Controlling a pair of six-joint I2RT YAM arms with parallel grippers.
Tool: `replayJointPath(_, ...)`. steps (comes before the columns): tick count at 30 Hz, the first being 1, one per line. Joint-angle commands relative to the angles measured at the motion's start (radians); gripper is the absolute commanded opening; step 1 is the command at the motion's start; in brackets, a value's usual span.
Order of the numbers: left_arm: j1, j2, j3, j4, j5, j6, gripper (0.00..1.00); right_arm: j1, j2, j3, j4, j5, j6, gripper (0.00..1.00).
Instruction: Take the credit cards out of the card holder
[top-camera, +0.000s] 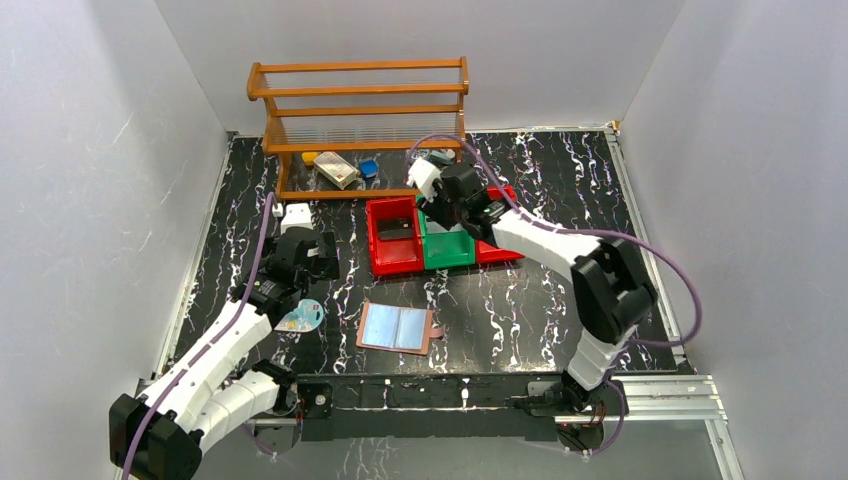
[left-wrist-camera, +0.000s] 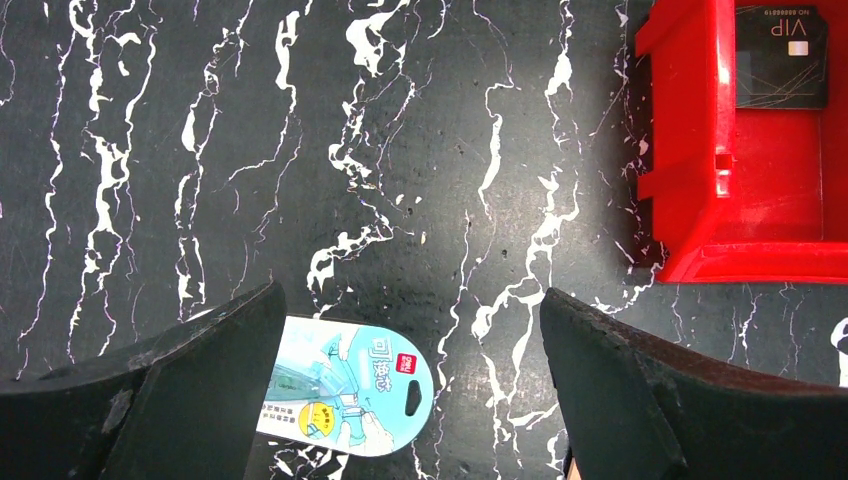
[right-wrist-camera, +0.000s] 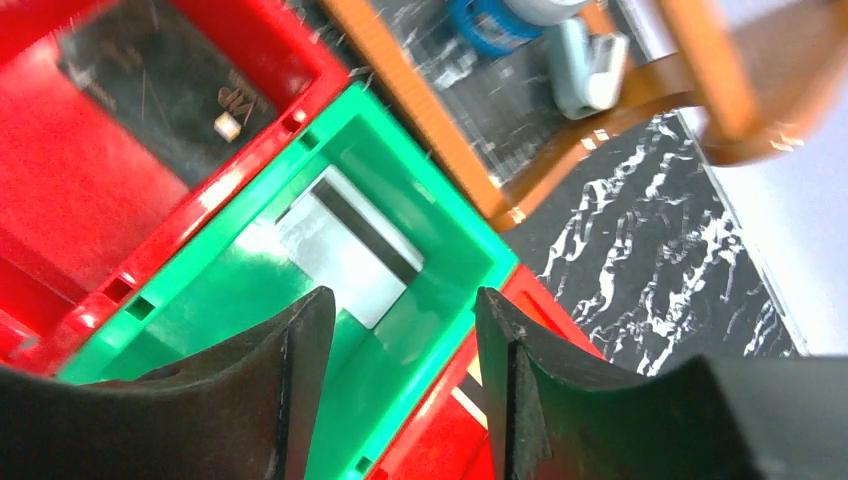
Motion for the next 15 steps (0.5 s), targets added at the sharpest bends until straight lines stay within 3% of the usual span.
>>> replayJointPath(1, 0.007, -0.001, 0.004, 0.005, -0.025, -0.002, 0.98, 0.001, -0.145, -0.012, 0.057, 0.078, 0.297, 0.65)
replayJointPath(9, 0.007, -0.009, -0.005, 0.016, -0.029, -0.001, 0.98, 0.001, -0.203, -0.026, -0.01, -0.017, 0.743, 0.66)
replayJointPath(15, 0.007, 0.014, 0.0, 0.013, 0.008, 0.001, 0.98, 0.0, -0.246, -0.022, -0.121, 0.1, 0.931, 0.69)
